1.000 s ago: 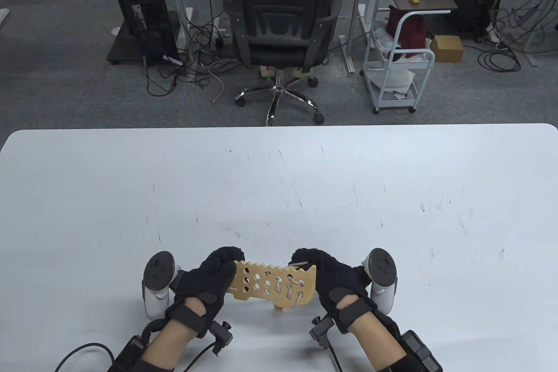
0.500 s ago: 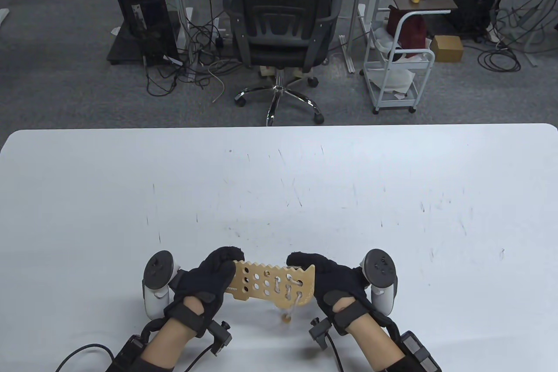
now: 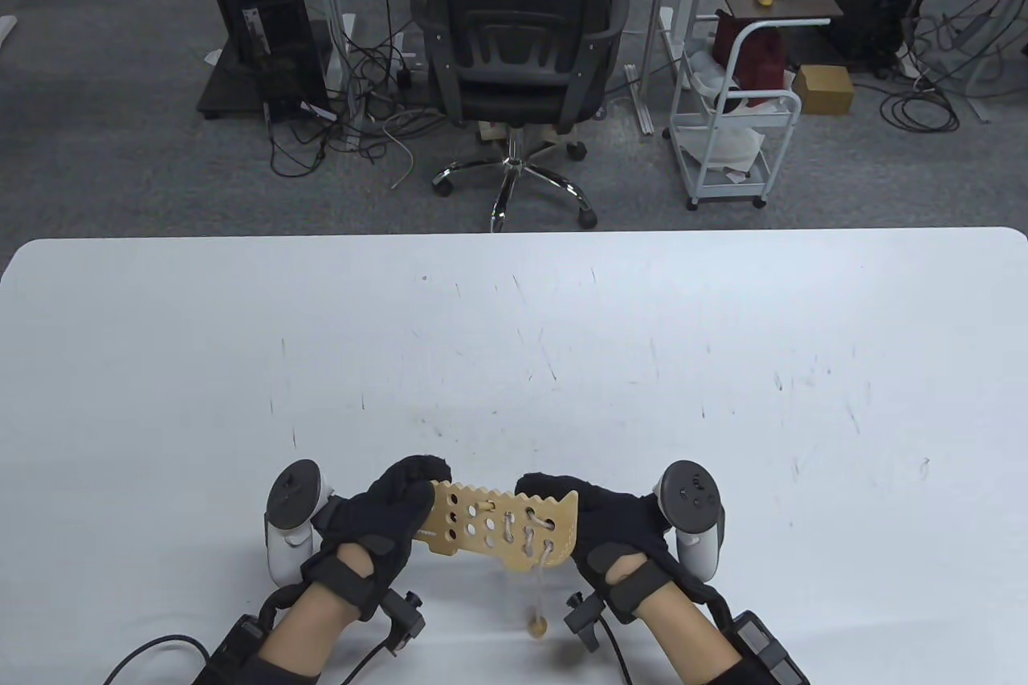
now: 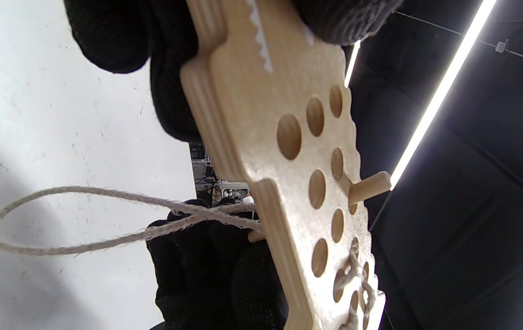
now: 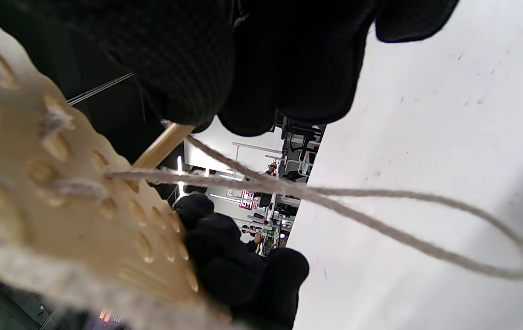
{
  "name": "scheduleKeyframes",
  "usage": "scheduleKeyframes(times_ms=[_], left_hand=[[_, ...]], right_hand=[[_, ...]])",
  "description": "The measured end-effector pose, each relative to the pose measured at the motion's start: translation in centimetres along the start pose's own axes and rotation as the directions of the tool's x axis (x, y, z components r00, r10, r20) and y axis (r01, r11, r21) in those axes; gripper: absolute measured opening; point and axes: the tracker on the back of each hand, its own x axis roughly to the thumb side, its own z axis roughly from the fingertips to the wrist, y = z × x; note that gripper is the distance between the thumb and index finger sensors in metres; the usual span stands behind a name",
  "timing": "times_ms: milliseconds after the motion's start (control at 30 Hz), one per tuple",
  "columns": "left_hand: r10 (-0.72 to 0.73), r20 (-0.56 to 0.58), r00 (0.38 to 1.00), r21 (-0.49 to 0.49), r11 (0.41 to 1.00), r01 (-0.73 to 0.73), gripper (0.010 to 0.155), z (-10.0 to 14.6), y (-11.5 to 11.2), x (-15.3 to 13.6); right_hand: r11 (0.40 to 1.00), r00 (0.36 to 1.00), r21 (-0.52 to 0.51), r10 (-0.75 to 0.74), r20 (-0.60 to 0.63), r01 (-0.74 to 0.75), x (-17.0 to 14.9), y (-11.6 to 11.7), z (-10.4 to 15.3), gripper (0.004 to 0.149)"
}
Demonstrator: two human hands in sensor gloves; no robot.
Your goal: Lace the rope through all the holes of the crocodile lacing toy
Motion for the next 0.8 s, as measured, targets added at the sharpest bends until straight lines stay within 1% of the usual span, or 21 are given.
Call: scheduleKeyframes(times_ms=[333, 500, 800], left_hand=[[-0.004, -0.012, 1.0, 0.0, 1.0, 0.004, 0.051, -0.1, -0.1, -0.2], [-0.009, -0.015, 1.0, 0.001, 1.0, 0.009, 0.051, -0.1, -0.2, -0.3], [-0.018, -0.025, 1.0, 0.005, 1.0, 0.018, 0.051, -0.2, -0.4, -0.5]], right_hand=[[0.999, 0.999, 0.035, -0.025, 0.034, 0.024, 0.3, 0.6, 0.0, 0.041], [0.996, 0.996, 0.045, -0.081, 0.028, 0.08, 0.4, 0.9, 0.1, 0.042], [0.978, 0.981, 0.094, -0.191, 0.019, 0.189, 0.5, 1.6, 0.1, 0.044]])
